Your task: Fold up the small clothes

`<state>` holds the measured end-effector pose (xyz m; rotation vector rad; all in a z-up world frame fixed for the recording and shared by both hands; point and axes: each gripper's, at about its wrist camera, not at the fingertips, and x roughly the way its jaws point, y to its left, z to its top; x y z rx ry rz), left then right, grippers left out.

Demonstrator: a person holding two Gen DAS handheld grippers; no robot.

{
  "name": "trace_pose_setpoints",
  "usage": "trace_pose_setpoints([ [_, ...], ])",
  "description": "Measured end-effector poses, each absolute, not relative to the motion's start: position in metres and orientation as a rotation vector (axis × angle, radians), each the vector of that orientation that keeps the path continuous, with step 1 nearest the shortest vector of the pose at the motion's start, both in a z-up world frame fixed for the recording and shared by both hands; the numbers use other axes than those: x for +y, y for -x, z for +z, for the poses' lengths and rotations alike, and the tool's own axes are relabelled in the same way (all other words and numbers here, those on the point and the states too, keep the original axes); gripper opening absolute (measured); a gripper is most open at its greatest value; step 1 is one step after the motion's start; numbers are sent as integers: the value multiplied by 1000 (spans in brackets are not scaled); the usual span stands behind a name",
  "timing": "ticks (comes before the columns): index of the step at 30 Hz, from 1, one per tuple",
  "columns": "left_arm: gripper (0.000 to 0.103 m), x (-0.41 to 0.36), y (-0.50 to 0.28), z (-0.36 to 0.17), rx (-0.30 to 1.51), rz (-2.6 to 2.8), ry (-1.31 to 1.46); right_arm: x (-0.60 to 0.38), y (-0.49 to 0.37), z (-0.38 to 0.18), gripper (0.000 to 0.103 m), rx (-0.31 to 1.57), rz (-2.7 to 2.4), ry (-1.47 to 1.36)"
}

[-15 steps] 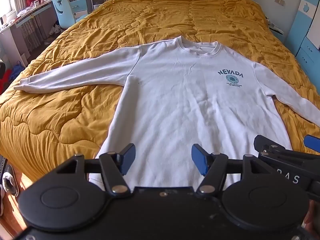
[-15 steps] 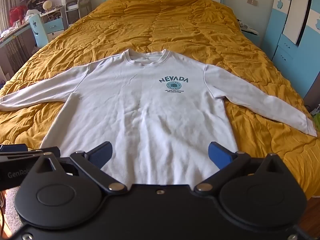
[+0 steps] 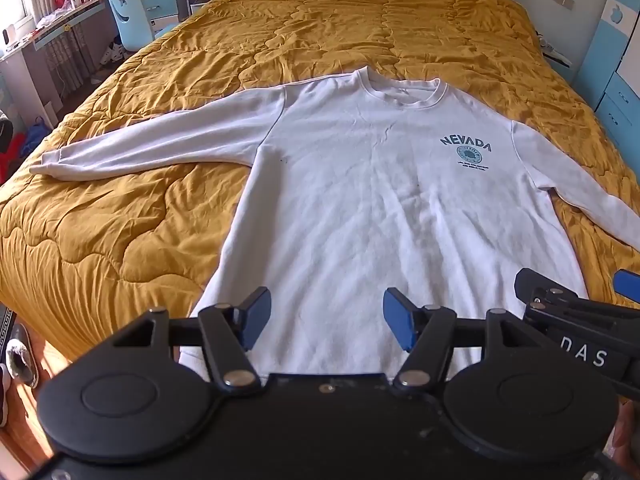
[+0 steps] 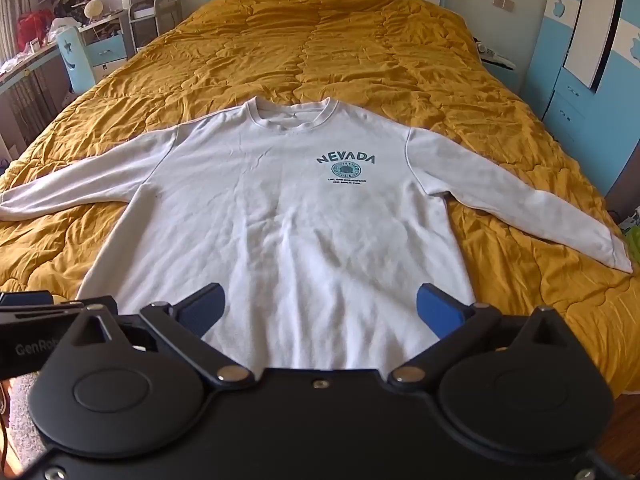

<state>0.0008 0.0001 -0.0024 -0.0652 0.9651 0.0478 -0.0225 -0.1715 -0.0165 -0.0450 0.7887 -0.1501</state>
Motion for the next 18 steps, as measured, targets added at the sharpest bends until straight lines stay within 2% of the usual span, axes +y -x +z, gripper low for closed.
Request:
trace_pose_setpoints([
  [18,66,2,-2,-2,977,49,78,-176,23,-18,103,792,-153,48],
])
